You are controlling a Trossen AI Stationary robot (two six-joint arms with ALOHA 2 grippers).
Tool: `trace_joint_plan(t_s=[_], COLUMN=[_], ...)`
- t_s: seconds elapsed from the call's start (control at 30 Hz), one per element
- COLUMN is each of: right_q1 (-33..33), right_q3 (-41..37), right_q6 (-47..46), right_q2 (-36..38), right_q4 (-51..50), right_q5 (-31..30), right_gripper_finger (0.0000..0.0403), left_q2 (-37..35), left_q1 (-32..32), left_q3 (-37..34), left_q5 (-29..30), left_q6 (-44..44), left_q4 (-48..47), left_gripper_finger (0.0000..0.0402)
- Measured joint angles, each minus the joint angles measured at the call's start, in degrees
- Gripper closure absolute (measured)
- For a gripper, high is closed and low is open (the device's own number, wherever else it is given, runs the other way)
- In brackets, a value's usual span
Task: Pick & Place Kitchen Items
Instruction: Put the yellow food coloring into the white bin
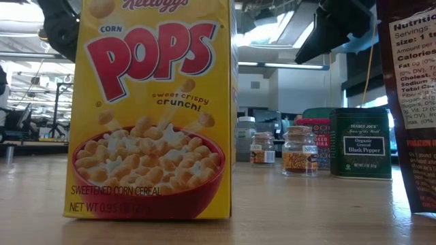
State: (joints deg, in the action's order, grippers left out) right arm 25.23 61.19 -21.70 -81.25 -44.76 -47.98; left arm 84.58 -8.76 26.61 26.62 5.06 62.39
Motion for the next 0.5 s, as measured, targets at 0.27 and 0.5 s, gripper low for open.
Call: trace_joint_plan(t_s=[0.27, 0.5], right_q1=[0.0, 0.03], right_q3=[0.0, 0.0], right_q6=[0.01, -0.17], right_q2=[0.0, 0.0], right_q4=[0.16, 0.22], right_q5=[-1.8, -1.52], right_gripper_finger=[0.0137, 0.0137], left_q2=[0.3, 6.09], left_q1=[1.05, 0.27], left_q3=[0.0, 0.0], left_q5=[7.96, 11.18], left_q6=[-1.72, -3.58], left_q4=[0.18, 6.43], left_gripper_finger=[0.029, 0.029])
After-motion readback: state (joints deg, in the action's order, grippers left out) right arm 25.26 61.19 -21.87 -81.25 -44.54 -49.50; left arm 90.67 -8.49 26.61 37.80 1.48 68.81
